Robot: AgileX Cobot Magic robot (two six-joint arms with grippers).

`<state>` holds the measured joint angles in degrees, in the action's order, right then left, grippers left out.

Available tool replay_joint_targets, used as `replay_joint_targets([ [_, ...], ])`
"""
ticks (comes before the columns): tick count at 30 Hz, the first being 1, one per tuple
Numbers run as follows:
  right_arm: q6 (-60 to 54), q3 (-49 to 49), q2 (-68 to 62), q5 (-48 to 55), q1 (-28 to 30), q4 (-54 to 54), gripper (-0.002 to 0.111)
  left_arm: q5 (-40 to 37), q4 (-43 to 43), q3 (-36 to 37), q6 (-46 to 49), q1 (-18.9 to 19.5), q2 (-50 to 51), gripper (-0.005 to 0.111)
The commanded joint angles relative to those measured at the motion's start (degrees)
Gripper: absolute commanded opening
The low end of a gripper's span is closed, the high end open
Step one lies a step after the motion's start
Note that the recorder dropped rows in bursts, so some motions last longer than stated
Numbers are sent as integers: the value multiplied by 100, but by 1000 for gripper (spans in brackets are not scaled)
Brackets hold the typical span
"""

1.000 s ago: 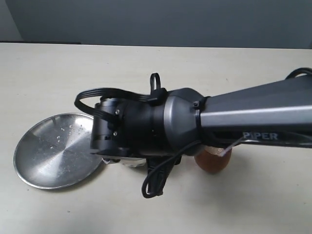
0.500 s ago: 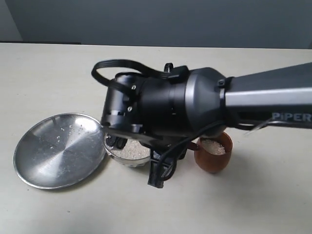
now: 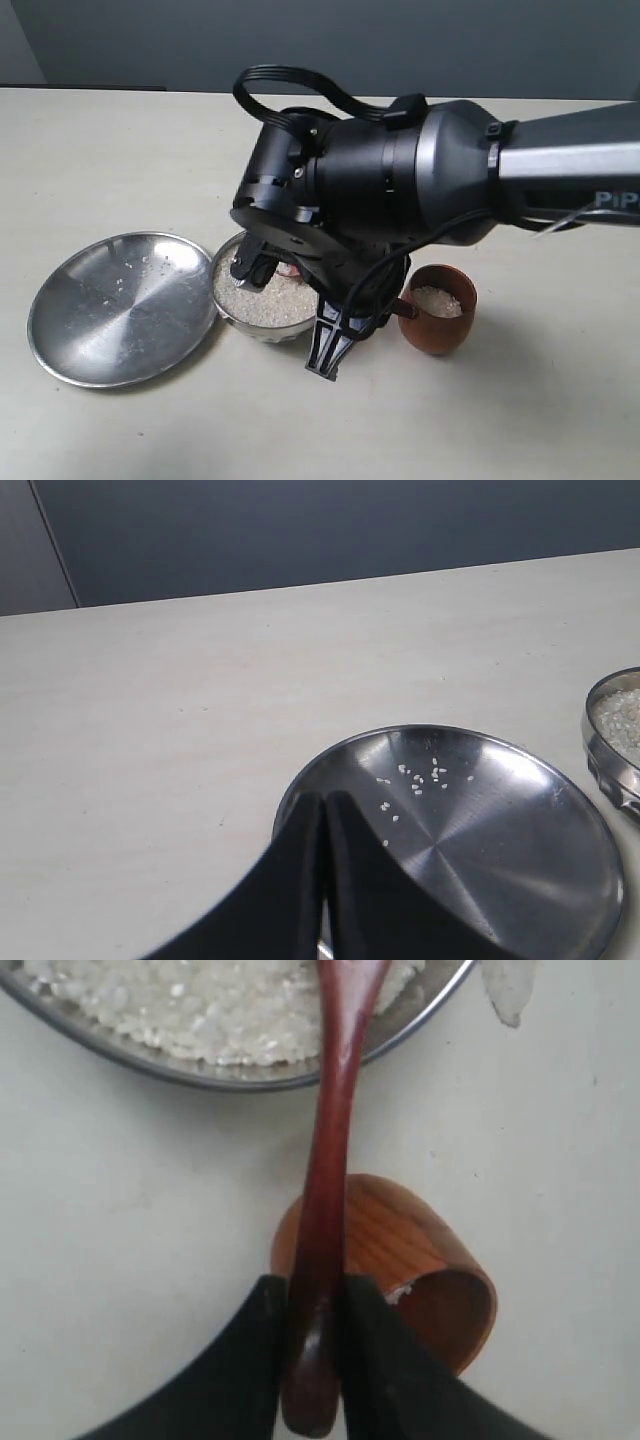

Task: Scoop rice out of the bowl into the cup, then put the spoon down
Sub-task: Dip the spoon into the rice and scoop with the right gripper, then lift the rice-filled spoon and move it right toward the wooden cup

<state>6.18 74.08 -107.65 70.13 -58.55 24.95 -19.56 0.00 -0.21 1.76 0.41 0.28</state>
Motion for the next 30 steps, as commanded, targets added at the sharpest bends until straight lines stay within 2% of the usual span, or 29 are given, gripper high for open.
replay_joint_targets([
  [1,-33,-10,66,-17,31,-60,-1,39,-37,21,-20,7,-28,0],
  [17,-124,-10,626,-63,78,-637,-1,39,-37,21,-20,7,-28,0],
  [23,-360,-10,1156,-149,598,-1249,-1,39,-37,21,-20,7,-28,0],
  [30,-707,-10,1756,-17,1031,-1413,-1,39,-37,21,-20,7,-28,0],
])
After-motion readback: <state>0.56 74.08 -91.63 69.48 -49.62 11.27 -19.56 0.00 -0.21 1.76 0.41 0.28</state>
